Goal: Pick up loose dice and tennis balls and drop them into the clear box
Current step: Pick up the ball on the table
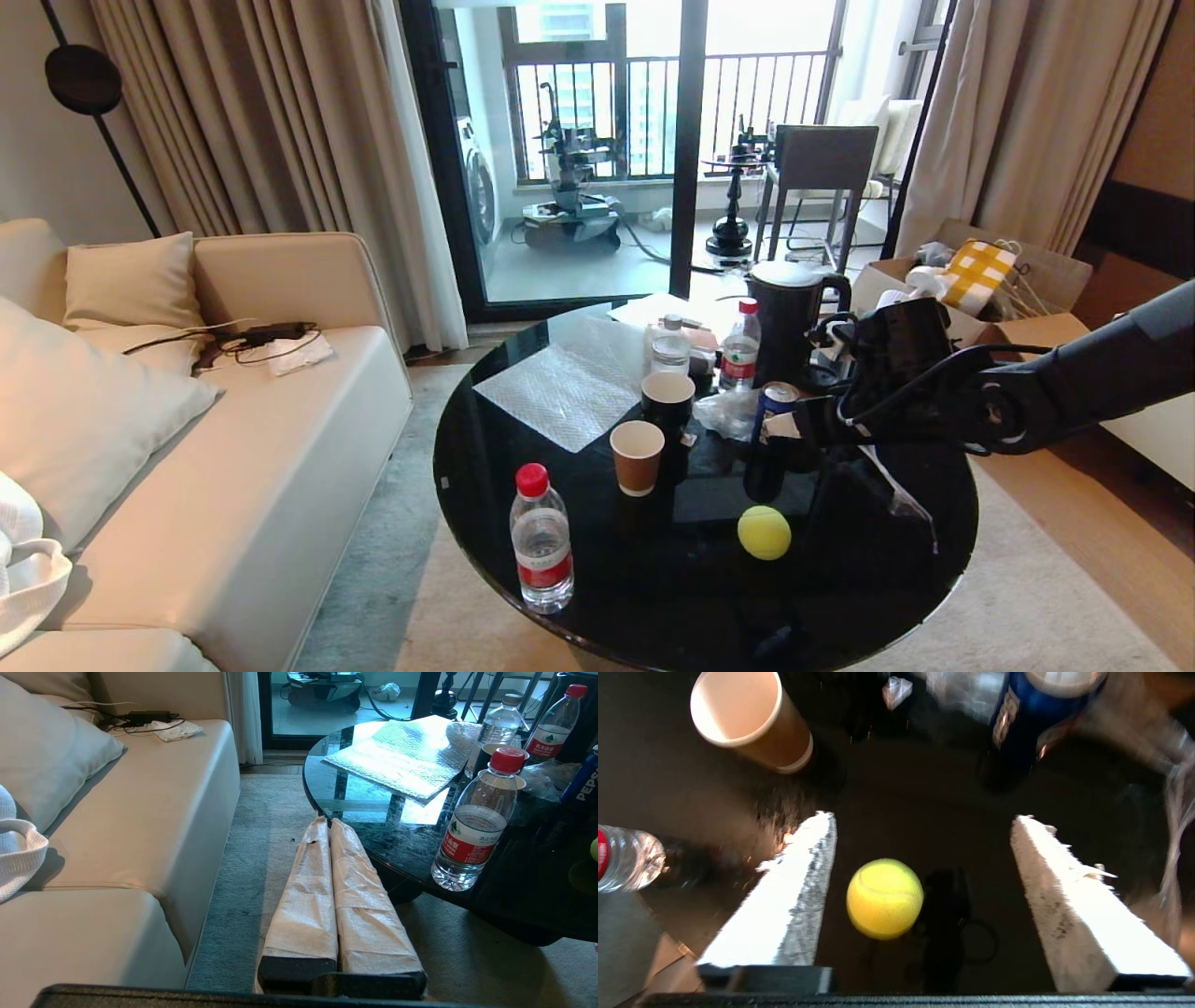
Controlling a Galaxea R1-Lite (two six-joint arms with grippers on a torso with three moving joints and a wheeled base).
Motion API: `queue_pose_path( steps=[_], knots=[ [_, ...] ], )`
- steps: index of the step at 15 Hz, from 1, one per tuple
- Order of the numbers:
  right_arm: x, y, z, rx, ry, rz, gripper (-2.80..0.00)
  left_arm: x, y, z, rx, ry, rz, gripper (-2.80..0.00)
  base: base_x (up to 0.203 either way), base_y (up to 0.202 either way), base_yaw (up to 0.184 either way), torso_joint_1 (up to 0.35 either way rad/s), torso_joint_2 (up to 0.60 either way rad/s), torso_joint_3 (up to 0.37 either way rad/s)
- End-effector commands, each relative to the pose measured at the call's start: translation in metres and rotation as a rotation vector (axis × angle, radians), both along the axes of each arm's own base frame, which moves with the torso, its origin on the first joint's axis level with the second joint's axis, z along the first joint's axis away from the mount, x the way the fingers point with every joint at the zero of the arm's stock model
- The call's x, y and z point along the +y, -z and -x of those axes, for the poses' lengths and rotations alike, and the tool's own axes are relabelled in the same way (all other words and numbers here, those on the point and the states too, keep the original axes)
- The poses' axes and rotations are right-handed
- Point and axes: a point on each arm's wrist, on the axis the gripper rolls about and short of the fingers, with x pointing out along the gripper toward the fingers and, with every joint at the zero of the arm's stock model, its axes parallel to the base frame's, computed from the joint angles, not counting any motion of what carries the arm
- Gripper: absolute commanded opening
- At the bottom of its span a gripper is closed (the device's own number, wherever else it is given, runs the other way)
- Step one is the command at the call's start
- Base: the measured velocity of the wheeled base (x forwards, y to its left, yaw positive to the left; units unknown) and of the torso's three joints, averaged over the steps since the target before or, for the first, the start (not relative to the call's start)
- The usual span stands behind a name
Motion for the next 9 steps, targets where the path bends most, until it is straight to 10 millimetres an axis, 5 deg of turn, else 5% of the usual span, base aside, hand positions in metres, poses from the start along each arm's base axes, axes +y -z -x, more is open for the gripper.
queue_pose_path(
  steps=[1, 3, 9],
  knots=[
    [0.002, 0.01, -0.006, -0.003, -0.01, 0.012, 0.0, 0.0, 0.0, 0.0, 0.0, 0.0, 0.0, -2.8, 0.0, 0.0, 0.0, 0.0, 0.0, 0.0],
    [0.006, 0.037, -0.019, 0.0, -0.03, 0.038, 0.0, 0.0, 0.0, 0.0, 0.0, 0.0, 0.0, -2.8, 0.0, 0.0, 0.0, 0.0, 0.0, 0.0],
    [0.014, 0.06, -0.022, 0.04, -0.062, 0.075, 0.0, 0.0, 0.0, 0.0, 0.0, 0.0, 0.0, -2.8, 0.0, 0.0, 0.0, 0.0, 0.0, 0.0]
  ],
)
